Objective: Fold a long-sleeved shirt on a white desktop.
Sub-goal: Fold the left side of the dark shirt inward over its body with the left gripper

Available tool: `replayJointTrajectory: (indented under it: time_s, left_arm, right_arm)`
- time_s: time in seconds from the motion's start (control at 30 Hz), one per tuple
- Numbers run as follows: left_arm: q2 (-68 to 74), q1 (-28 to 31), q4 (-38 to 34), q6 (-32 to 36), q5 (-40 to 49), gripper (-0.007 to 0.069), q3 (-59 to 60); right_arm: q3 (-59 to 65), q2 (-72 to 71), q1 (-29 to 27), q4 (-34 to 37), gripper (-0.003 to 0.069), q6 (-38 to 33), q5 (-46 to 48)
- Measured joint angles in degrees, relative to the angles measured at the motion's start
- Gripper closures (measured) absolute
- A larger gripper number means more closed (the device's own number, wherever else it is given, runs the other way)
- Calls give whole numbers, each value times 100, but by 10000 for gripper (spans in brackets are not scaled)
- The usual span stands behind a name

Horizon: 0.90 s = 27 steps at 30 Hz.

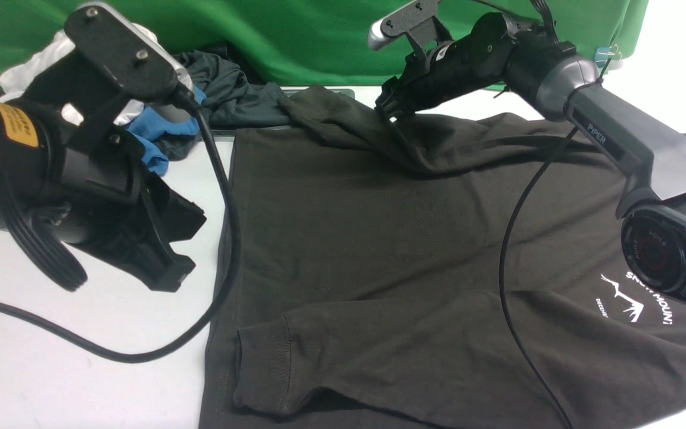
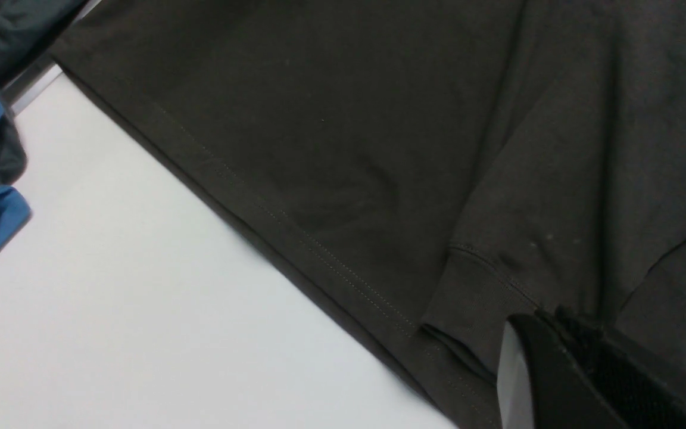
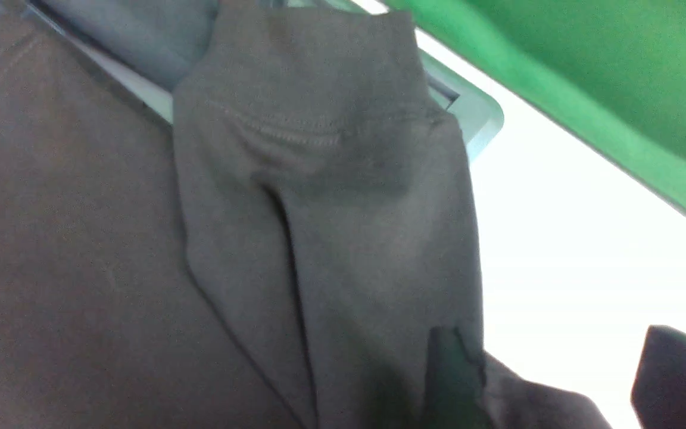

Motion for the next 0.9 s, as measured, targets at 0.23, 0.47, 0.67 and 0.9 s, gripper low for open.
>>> replayJointTrajectory:
  time_s: [0.23, 0.47, 0.67, 0.9]
  left_arm:
    - [0, 0, 0, 11, 0, 606, 0]
    - [0, 0, 0, 11, 0, 606, 0]
    - [0, 0, 0, 11, 0, 606, 0]
    - [0, 0, 0, 11, 0, 606, 0]
  right_arm:
    - [0, 243, 0, 31, 351, 10, 13]
    - [0, 321, 0, 102, 414, -36, 87]
    - [0, 321, 0, 128, 606, -67, 176]
    - [0, 212, 0, 130, 626, -76, 270]
